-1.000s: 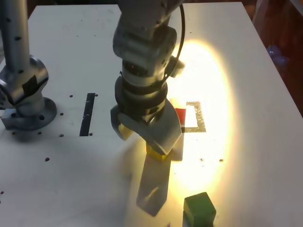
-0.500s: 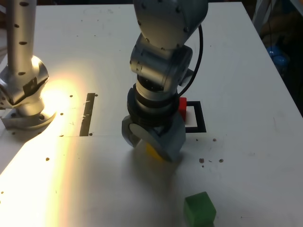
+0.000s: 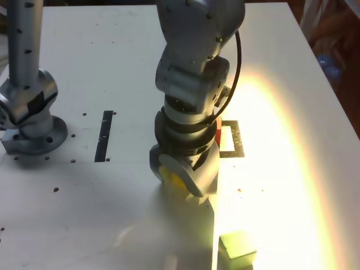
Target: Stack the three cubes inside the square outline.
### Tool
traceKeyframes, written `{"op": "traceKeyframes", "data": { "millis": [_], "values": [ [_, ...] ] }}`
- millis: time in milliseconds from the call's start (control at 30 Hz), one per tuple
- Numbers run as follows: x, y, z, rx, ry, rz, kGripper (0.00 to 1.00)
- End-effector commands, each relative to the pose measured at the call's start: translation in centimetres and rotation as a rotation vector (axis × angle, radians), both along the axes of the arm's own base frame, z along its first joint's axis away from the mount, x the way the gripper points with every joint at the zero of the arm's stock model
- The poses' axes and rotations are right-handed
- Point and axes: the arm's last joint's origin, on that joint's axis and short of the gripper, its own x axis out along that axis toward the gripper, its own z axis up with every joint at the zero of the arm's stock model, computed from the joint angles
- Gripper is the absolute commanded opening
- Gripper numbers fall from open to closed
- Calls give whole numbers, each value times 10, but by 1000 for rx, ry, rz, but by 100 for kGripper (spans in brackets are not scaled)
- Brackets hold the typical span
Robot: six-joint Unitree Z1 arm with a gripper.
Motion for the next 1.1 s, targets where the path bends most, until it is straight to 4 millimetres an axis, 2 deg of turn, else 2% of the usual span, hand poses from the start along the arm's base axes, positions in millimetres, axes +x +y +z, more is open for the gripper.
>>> {"op": "traceKeyframes", "data": {
  "millis": [0,300,500,667,833,1067],
  "values": [
    [-1,0,1,-9,-7,-7,29],
    [-10,4,8,-17,1,-10,22],
    [-17,14,50,-17,-4,9,22],
    [-15,32,81,-15,40,115,20],
    [-5,49,102,-41,0,222,20],
    [18,83,105,-33,-39,311,20]
  ]
}}
